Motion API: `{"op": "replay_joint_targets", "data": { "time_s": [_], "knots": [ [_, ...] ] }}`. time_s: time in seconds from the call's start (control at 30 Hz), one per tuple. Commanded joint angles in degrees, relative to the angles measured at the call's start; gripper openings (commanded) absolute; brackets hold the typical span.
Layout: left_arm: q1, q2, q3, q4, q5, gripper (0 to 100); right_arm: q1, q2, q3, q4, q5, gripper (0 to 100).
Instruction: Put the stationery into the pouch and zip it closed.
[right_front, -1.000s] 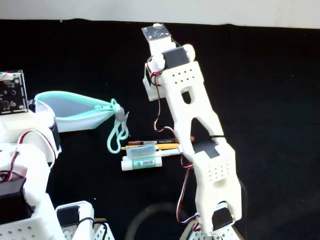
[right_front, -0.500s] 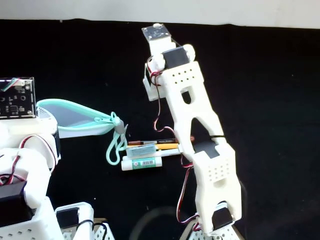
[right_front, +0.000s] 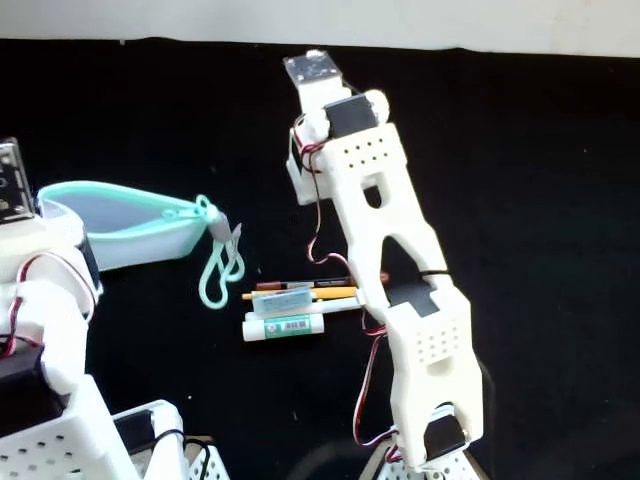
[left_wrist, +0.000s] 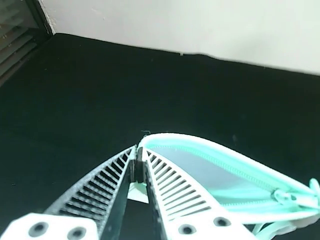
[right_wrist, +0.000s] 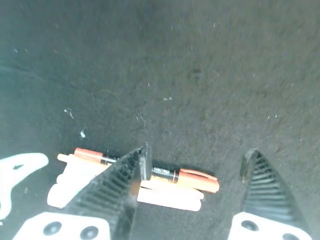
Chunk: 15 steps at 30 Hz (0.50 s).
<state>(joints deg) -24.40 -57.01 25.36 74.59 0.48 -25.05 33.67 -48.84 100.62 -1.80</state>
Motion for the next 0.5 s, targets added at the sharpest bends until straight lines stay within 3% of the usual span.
{"op": "replay_joint_targets", "data": {
  "time_s": [0.0,0.13,0.23,0.47],
  "knots": [
    [-0.4,0.84,0.04,-2.2,3.08,1,0.75,-5.32,4.44,0.57,3.16,22.8],
    [-0.48,0.84,3.82,-5.27,3.43,1,0.4,-13.49,15.43,0.48,7.82,22.8],
    [-0.48,0.84,6.46,-7.65,7.03,1,-0.13,-21.05,26.15,0.48,14.95,22.8],
    [-0.48,0.84,8.13,-9.93,7.74,1,-3.21,-33.45,51.56,-4.35,31.74,22.8]
  ]
}}
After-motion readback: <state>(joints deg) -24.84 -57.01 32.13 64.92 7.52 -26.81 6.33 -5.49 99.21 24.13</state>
